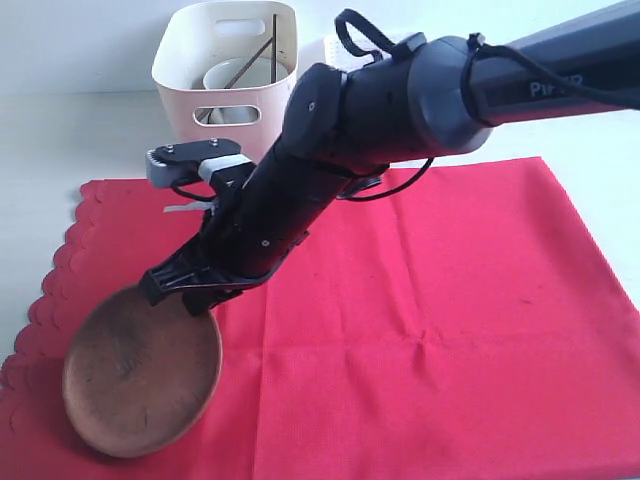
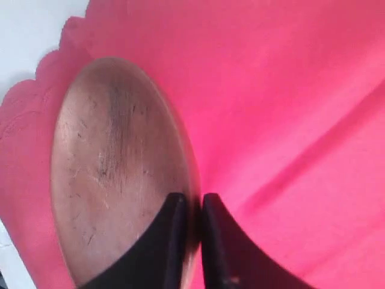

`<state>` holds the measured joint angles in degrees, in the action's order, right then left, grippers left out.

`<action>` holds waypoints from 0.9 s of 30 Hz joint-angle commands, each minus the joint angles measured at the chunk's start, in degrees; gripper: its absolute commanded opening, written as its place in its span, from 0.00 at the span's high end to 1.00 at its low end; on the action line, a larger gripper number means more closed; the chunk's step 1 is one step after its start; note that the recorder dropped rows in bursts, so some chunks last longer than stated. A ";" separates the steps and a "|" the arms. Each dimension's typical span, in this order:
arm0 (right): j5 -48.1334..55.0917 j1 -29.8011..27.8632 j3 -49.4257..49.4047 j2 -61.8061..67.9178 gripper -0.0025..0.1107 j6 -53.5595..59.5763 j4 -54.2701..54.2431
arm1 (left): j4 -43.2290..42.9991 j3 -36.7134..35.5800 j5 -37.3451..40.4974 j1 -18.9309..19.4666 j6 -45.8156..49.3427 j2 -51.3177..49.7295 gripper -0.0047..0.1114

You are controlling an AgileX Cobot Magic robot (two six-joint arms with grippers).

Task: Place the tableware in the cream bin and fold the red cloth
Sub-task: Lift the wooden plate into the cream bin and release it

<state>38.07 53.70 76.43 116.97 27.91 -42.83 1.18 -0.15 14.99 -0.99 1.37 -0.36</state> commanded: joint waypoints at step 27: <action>-16.92 -23.78 19.79 2.97 0.98 21.58 -49.29 | -0.05 0.15 -0.34 -0.28 -0.11 0.36 0.94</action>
<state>24.64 30.19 95.14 118.14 48.87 -86.71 1.18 -0.15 14.99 -0.99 1.37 -0.36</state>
